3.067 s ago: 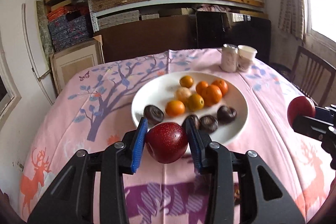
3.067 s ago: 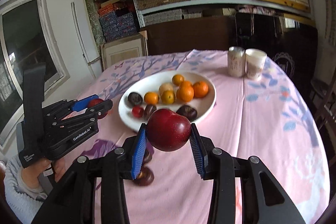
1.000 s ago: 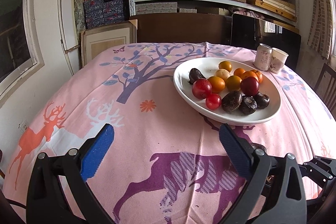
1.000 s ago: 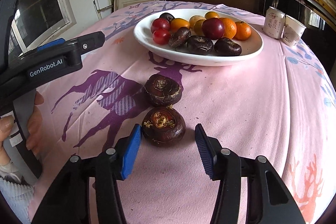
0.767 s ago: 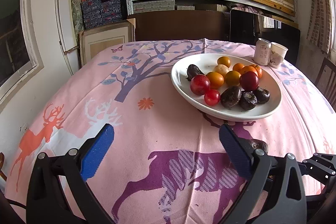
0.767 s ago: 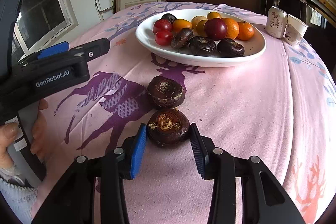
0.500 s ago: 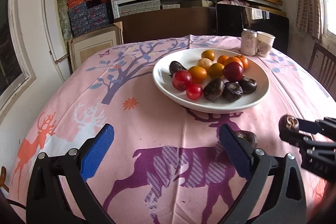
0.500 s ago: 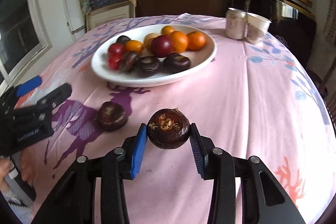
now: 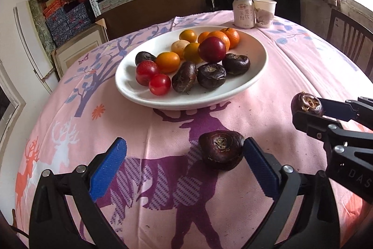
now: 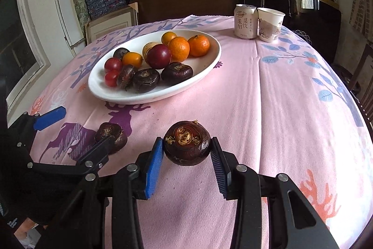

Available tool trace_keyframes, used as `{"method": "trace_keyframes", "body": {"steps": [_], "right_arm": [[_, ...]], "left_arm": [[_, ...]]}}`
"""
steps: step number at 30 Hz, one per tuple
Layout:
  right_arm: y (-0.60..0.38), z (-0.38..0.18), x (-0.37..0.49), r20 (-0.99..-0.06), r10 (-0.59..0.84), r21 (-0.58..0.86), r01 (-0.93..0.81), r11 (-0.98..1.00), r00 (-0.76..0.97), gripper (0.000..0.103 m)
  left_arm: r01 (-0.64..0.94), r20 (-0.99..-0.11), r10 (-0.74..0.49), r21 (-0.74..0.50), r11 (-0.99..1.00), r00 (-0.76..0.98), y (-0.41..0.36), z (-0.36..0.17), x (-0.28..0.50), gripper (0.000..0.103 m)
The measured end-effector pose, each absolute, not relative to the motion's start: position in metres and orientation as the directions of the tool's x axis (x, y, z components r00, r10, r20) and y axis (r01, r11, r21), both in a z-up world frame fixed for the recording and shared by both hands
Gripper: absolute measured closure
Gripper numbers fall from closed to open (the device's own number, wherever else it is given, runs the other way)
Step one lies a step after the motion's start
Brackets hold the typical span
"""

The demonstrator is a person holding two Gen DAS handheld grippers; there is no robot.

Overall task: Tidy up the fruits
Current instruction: 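Grasp a gold-printed dark round fruit with the right tool while the left grasps a dark fruit, then carry both dark fruits over the plate and open both tools to release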

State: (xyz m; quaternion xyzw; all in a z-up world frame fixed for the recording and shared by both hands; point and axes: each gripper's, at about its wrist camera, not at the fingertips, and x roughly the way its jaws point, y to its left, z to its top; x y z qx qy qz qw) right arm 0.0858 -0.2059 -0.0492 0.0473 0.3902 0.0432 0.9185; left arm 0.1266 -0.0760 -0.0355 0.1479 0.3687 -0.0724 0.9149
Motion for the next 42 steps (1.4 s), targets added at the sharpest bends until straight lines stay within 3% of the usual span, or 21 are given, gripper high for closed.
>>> {"method": "trace_keyframes", "body": {"steps": [8,11,16,23,25,28,33,42], "right_arm": [[-0.206,-0.05,0.086,-0.714,0.125,0.127,-0.047,0.991,0.689,0.061],[-0.206,-0.05,0.085,-0.714,0.127,0.131,-0.048,0.99,0.689,0.061],[-0.204,-0.05,0.085,-0.715,0.134,0.134,-0.054,0.989,0.686,0.061],[-0.203,-0.051,0.085,-0.718,0.133,0.131,-0.054,0.99,0.683,0.061],[-0.203,-0.051,0.085,-0.719,0.132,0.129,-0.055,0.99,0.682,0.061],[-0.202,-0.052,0.085,-0.723,0.13,0.127,-0.055,0.99,0.679,0.061],[-0.2,-0.054,0.085,-0.727,0.131,0.123,-0.059,0.991,0.674,0.061],[-0.2,-0.055,0.085,-0.727,0.132,0.123,-0.061,0.99,0.674,0.061]], "left_arm": [[0.271,-0.705,-0.05,0.205,0.941,0.707,-0.071,-0.037,0.13,0.004],[0.206,-0.672,0.029,0.268,0.941,0.74,-0.052,-0.035,0.13,0.004],[0.201,-0.697,-0.06,0.123,0.972,0.714,-0.026,-0.029,0.129,0.004],[0.271,-0.717,-0.044,0.206,0.94,0.696,-0.055,-0.039,0.134,0.006],[0.274,-0.727,-0.052,0.19,0.943,0.684,-0.056,-0.04,0.138,0.023],[0.294,-0.757,-0.067,0.169,0.941,0.65,-0.057,-0.046,0.144,0.041],[0.327,-0.759,-0.103,0.15,0.933,0.643,-0.059,-0.046,0.141,0.059],[0.302,-0.718,-0.092,0.17,0.938,0.69,-0.057,-0.038,0.133,0.059]]}}
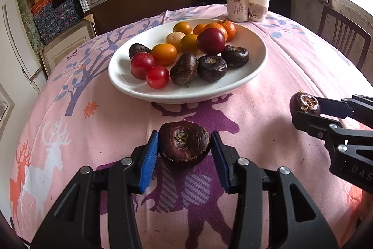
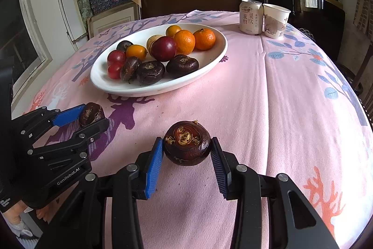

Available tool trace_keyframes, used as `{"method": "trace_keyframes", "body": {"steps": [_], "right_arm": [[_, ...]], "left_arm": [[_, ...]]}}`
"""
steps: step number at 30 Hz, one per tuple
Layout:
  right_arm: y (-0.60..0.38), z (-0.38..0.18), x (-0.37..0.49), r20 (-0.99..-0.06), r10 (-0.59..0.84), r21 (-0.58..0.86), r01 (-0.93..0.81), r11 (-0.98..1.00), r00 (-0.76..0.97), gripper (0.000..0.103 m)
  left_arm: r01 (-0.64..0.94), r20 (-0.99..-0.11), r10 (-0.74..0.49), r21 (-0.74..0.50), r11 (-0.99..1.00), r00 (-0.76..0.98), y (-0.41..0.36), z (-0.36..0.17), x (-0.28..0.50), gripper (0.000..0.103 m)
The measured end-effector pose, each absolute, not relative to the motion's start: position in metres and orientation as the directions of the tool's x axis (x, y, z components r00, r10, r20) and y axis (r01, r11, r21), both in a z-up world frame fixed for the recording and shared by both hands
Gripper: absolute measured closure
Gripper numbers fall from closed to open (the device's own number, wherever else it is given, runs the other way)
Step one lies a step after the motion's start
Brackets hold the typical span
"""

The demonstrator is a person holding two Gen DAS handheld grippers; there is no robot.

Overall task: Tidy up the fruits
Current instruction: 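Carry both dark fruits over the plate and open both tools to release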

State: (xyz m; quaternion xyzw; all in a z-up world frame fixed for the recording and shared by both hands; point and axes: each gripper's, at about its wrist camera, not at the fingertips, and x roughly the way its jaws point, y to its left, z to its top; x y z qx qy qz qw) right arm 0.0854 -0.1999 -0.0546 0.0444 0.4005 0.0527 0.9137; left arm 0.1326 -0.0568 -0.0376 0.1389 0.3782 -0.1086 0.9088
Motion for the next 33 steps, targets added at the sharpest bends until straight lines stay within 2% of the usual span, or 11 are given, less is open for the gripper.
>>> {"method": "trace_keyframes", "body": {"steps": [19,23,27,33], "right_arm": [[-0.202,-0.03,0.075,-0.648,0.203,0.188,-0.104,0.977,0.734,0.061],[-0.207,-0.014,0.088,-0.639,0.228,0.218,-0.111,0.97,0.735,0.061],[-0.207,0.007,0.11,-0.623,0.194,0.182,-0.1,0.978,0.758,0.061],[-0.199,0.017,0.143,-0.612,0.204,0.195,-0.104,0.975,0.764,0.061]], "left_arm": [[0.213,-0.585,-0.057,0.201,0.956,0.809,-0.048,0.001,0.124,0.059],[0.202,-0.571,-0.052,0.201,0.959,0.819,-0.048,0.016,0.142,0.059],[0.188,-0.561,-0.041,0.207,0.96,0.827,-0.052,0.027,0.165,0.059],[0.173,-0.573,-0.036,0.187,0.967,0.819,-0.052,0.027,0.199,0.059]]}}
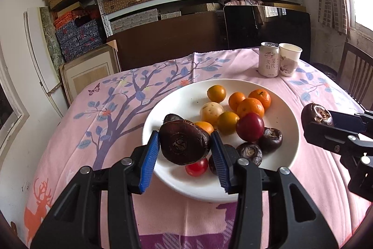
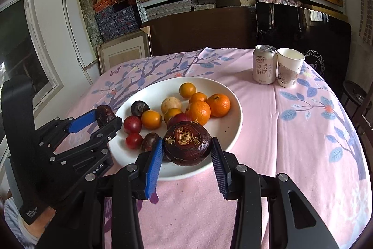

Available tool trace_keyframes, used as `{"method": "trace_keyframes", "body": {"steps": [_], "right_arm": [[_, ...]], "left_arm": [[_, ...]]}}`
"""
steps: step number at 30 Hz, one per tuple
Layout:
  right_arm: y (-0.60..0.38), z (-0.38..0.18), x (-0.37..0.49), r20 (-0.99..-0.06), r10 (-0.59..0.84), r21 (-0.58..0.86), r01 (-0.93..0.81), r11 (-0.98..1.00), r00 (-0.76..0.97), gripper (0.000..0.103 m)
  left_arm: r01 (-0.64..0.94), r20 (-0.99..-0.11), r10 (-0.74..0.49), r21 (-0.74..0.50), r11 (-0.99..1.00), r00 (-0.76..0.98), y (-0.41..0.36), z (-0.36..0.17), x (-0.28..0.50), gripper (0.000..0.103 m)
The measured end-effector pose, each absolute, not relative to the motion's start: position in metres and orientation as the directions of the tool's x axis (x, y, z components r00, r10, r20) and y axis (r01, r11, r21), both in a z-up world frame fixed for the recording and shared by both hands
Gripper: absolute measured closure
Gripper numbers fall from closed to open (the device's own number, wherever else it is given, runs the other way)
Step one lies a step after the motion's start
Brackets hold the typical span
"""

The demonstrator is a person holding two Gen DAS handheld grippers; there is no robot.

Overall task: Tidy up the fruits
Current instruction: 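Carry both dark fruits over the plate and open both tools to release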

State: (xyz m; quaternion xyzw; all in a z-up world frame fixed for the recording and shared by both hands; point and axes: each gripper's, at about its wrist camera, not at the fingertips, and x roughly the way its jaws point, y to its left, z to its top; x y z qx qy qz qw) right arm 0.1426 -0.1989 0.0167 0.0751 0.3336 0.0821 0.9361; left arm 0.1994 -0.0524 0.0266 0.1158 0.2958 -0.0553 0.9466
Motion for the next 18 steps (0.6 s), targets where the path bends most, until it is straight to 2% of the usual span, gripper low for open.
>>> {"method": "trace_keyframes", "body": {"steps": [17,18], "right_arm": [[-0.184,-0.007,0.204,-0.646,0.184,0.148,-0.115,0.982,0.741,0.06],[-0.183,-0.009,0.205,-0.647,0.175,0.134,-0.115,0.984,0.742,0.052]], "left_arm": [[0.179,-0.608,-0.053,0.149,0.972,0.792,-0.055,0.002,0.265,0.058],[0.178,-0.607,-0.049,0.154,0.972,0.793,-0.055,-0.001,0.266,0.055]]}}
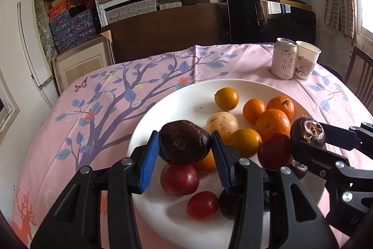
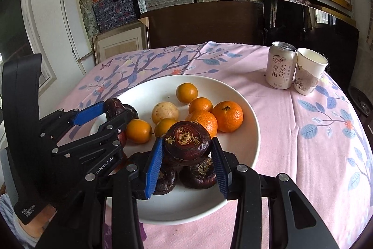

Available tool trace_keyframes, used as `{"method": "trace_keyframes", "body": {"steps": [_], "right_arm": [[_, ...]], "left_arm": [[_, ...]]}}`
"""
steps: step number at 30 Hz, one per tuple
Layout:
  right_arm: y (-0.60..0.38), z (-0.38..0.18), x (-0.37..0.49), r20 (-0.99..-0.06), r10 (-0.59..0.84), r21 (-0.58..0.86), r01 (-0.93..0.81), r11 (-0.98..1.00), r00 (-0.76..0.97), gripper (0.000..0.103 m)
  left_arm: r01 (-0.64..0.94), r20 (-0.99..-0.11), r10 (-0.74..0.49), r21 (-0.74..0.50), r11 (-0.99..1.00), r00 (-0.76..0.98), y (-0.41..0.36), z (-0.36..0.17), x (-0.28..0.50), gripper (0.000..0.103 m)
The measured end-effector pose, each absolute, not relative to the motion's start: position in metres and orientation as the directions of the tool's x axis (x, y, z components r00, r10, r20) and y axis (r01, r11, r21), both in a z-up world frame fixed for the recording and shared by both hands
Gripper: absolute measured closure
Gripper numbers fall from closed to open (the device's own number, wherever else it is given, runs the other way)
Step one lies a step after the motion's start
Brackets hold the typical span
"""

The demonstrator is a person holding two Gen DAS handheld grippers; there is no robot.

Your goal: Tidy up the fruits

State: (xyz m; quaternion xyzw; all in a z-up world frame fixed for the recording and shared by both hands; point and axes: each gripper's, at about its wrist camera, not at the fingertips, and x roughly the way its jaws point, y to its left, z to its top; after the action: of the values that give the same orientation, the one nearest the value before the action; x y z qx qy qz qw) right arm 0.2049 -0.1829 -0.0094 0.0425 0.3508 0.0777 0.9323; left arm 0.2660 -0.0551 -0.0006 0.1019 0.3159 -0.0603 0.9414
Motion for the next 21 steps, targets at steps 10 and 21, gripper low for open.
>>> {"method": "trace_keyframes", "body": {"steps": [10,21], "right_arm": [[-0.186,-0.008,0.197,-0.625,0.15,0.126,-0.091,0.988,0.766,0.043],[-0.192,0.0,0.162,-0.586,0.144,0.16,-0.06,0.985,0.797,0.029]], "left_arm": [[0.146,-0.562,-0.017,0.185,0.972,0.827,-0.053,0.01,0.249,0.021],[0.126,-0.528,-0.023,0.161,0.979,0.849,-0.04,0.023,0.208,0.007]]}}
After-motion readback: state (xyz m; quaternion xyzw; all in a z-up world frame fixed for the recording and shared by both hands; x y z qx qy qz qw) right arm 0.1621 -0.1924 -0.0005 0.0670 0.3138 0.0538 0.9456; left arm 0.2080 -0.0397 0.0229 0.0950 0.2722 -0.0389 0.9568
